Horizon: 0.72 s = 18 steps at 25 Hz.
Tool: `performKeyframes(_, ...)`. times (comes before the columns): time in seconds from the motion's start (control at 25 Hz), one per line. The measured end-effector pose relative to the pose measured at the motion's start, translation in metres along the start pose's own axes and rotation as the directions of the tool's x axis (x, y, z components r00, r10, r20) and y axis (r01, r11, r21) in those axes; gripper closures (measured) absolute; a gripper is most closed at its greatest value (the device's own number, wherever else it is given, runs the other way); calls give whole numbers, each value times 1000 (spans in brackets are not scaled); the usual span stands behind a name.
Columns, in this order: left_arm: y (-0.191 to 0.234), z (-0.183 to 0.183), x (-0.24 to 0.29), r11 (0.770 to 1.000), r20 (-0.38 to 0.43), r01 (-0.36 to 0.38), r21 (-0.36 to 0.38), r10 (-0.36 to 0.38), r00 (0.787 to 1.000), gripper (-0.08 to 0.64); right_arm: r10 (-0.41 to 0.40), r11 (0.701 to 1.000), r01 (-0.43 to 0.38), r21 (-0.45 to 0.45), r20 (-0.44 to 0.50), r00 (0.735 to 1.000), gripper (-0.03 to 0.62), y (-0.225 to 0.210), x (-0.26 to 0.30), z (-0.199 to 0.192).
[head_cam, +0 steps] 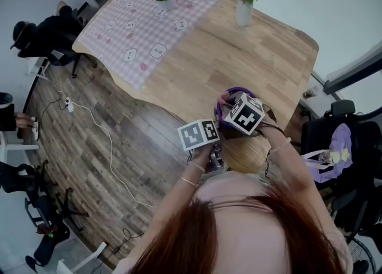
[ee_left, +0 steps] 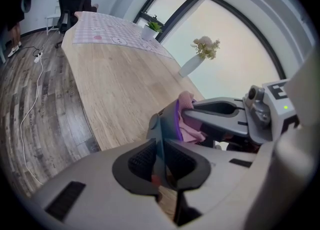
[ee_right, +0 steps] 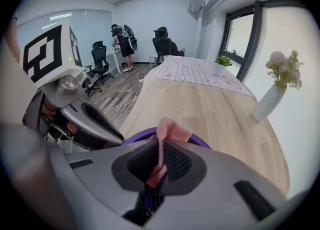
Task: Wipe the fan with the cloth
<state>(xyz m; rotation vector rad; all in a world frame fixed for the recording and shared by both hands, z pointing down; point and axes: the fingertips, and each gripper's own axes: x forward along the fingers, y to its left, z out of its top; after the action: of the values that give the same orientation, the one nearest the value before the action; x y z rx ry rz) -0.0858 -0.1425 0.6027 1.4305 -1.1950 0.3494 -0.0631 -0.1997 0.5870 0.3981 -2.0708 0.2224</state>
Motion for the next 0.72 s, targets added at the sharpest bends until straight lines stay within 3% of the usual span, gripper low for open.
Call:
performKeyframes(0.4,3,0,0,999,18,-9,-44,9,1000,517,-92,984,84,158,48,995,568,-37,-5,-1)
performKeyframes(0.72,4,1,0,997,30,-10,-80,12,999,517,-129,976,121,179,35,991,568,-54,-14,-15)
